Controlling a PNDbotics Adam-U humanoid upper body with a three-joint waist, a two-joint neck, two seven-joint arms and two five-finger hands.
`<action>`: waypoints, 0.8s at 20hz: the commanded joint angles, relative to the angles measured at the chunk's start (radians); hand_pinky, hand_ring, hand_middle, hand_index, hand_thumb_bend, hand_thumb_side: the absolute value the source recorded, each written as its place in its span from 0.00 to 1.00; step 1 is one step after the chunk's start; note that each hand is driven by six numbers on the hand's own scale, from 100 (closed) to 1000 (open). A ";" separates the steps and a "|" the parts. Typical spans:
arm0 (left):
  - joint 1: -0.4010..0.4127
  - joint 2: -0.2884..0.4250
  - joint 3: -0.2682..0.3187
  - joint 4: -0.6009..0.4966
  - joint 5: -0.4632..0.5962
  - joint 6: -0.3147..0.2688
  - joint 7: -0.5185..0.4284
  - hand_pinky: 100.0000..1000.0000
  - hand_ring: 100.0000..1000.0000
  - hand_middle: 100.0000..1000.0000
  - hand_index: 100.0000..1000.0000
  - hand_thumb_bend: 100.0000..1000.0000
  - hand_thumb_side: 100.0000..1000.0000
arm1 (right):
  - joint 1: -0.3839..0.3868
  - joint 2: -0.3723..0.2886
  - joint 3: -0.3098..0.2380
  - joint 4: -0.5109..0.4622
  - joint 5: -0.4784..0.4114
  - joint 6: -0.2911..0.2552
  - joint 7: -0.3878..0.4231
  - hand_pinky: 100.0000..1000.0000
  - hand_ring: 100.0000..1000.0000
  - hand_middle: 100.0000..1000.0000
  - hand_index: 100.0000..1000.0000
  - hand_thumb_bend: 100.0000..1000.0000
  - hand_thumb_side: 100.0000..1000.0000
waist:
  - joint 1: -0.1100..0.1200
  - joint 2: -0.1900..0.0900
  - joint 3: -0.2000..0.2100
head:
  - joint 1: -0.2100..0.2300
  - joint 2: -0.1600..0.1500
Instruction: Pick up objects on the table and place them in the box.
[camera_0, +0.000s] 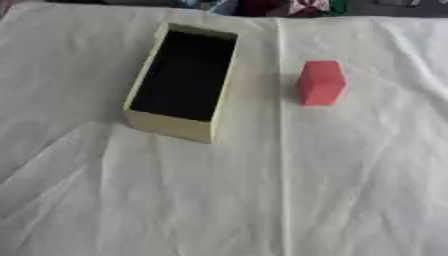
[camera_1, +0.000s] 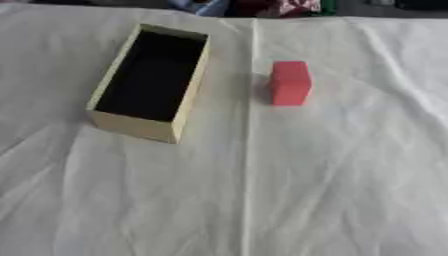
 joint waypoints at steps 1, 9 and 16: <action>-0.002 0.028 -0.001 -0.020 0.001 0.001 -0.005 0.52 0.49 0.47 0.63 0.07 0.00 | -0.065 0.020 0.060 0.070 0.050 -0.034 0.045 0.83 0.87 0.89 0.92 0.07 0.44 | -0.014 -0.039 -0.003 | -0.003 0.001; 0.005 0.025 0.002 -0.020 -0.001 0.002 -0.002 0.52 0.49 0.47 0.63 0.07 0.00 | -0.209 0.152 0.183 0.259 0.166 -0.121 0.162 0.84 0.88 0.89 0.93 0.27 0.40 | -0.007 -0.043 -0.016 | -0.001 -0.003; 0.006 0.022 0.004 -0.020 -0.001 0.003 0.000 0.52 0.49 0.47 0.63 0.07 0.00 | -0.264 0.245 0.150 0.452 0.285 -0.239 0.280 0.84 0.89 0.89 0.94 0.34 0.34 | -0.001 -0.045 -0.019 | 0.000 -0.007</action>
